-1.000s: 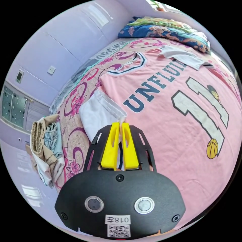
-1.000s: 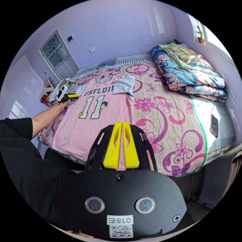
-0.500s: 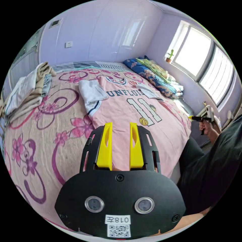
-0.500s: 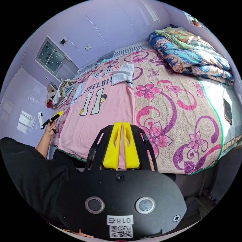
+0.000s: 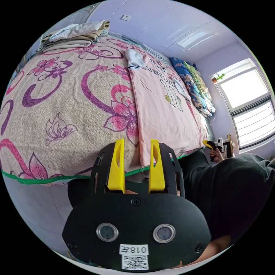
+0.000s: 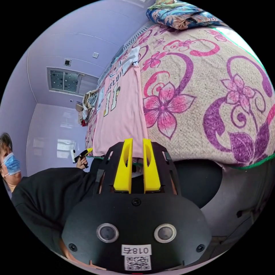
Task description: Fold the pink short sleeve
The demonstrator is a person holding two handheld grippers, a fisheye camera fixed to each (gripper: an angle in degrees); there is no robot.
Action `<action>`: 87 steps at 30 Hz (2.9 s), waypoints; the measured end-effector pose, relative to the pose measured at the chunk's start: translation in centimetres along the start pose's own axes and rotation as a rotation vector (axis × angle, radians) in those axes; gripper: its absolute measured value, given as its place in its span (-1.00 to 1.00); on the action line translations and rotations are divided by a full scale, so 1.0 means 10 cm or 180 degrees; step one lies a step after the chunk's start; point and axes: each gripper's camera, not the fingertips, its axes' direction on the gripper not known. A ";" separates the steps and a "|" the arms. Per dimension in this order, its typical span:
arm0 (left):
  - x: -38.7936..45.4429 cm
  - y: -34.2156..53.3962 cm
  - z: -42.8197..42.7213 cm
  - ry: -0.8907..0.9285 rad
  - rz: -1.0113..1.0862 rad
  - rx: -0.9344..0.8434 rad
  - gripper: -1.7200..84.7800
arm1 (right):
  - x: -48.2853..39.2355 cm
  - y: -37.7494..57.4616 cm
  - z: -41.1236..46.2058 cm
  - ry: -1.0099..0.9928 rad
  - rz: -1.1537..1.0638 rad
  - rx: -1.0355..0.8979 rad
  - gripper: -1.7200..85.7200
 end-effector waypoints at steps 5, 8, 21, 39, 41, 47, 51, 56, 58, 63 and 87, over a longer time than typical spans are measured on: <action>-0.29 0.02 0.10 0.0396 -0.0032 0.0048 -0.63 | 0.44 0.12 0.10 -0.0239 0.0067 -0.0147 -0.82; -0.40 0.08 0.11 0.0683 -0.0005 0.0158 -0.63 | 0.61 0.14 0.05 -0.0420 0.0102 -0.0047 -0.82; -1.01 0.13 0.84 0.0886 -0.0112 -0.0207 -0.65 | 0.79 -0.19 0.36 -0.0567 -0.0159 -0.0544 -0.82; -0.89 0.28 1.65 0.0537 0.0321 -0.0711 -0.67 | 0.82 -0.33 0.59 -0.0571 -0.0213 -0.0575 -0.80; -0.91 0.30 1.74 0.0556 0.0301 -0.0698 -0.67 | 0.83 -0.36 0.62 -0.0607 -0.0199 -0.0583 -0.80; -1.02 0.42 2.00 0.1040 0.0352 -0.0693 -0.73 | 0.80 -0.43 0.62 -0.0704 -0.0332 -0.0668 -0.81; -1.11 0.53 2.32 0.0984 0.0208 -0.0775 -0.74 | 0.82 -0.48 0.66 -0.0743 -0.0306 -0.0655 -0.81; -1.14 0.64 2.49 0.0814 0.0117 -0.0869 -0.92 | 0.66 -0.63 0.81 -0.0526 -0.0401 -0.0757 -0.90; -1.14 0.70 2.50 0.0928 0.0126 -0.0813 -0.96 | 0.60 -0.65 0.79 -0.0401 -0.0443 -0.0750 -0.93; -1.02 0.95 2.27 0.1270 0.0378 -0.0306 -0.98 | 0.39 -0.67 0.65 -0.0429 -0.0660 -0.0629 -0.95; -0.80 2.71 2.09 0.2073 0.0203 0.0649 -0.98 | 0.14 -0.57 -0.39 -0.1623 -0.0598 0.0015 -0.96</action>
